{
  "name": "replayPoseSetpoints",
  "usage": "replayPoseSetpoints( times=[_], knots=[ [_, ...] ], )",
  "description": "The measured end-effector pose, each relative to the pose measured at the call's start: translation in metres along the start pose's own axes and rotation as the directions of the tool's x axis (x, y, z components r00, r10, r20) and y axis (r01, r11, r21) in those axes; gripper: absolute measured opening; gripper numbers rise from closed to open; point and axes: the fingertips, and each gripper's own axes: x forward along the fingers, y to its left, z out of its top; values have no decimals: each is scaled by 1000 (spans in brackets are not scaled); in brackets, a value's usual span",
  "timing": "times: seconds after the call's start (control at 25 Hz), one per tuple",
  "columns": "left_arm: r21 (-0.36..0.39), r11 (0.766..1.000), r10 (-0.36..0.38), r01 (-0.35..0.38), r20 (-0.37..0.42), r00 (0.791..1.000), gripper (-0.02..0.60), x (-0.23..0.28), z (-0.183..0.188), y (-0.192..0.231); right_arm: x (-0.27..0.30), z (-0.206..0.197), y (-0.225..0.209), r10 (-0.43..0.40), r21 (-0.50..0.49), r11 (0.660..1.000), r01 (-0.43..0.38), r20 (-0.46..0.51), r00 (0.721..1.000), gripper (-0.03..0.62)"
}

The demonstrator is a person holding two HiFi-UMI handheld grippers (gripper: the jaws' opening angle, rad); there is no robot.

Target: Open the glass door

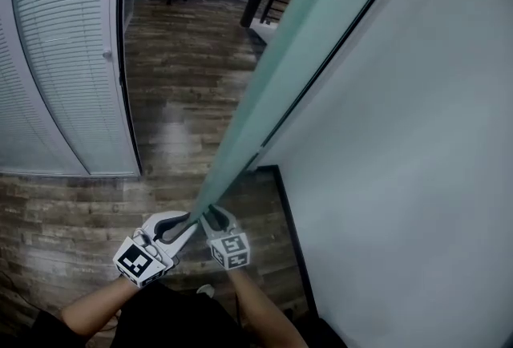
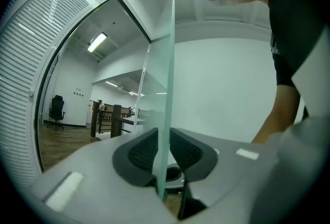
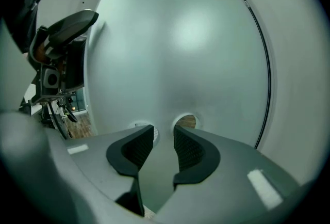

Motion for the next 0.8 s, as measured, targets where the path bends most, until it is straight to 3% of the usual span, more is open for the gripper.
replayPoseSetpoints(
  times=[0.24, 0.48, 0.8],
  knots=[
    [34, 999, 21, -20, -12, 1000, 64, 5, 0, -16, -43, -5, 16, 4, -37, 999, -2, 41, 999, 120],
    [39, 999, 1, 1, -29, 1000, 66, 13, -6, -35, -79, -9, 34, -31, -2, 1000, 31, 109, 994, 121],
    [34, 999, -38, 38, -4, 999, 72, 22, -9, -65, -113, -13, 57, -26, -42, 999, 30, 103, 994, 149]
  ],
)
